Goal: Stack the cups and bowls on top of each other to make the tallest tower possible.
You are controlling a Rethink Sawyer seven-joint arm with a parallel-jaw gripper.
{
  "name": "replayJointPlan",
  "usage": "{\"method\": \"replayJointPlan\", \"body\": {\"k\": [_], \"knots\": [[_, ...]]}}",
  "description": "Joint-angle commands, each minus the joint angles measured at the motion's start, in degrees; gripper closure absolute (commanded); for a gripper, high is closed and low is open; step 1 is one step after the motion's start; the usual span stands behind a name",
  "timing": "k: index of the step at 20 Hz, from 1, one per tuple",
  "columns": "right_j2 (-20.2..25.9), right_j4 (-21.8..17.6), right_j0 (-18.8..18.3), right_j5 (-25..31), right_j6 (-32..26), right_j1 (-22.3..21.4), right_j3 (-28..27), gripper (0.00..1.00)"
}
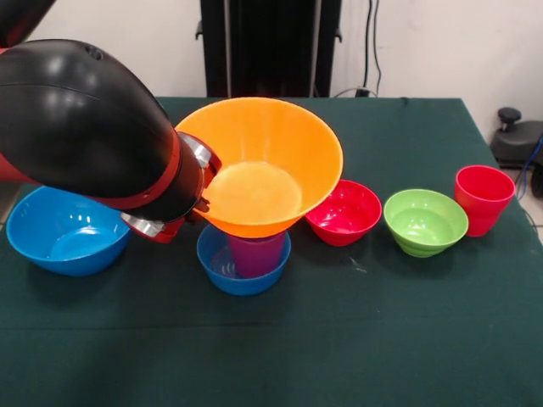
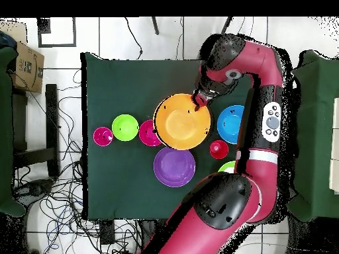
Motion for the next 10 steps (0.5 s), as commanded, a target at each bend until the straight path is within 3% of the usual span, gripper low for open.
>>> {"method": "replayJointPlan", "body": {"k": [1, 10], "knots": [[-1.47, -3.65, 0.67, 1.41, -10.49, -0.26, -0.90, 0.00], [-2.13, -1.83, -0.62, -1.74, -9.92, -0.62, 2.19, 0.00]]}}
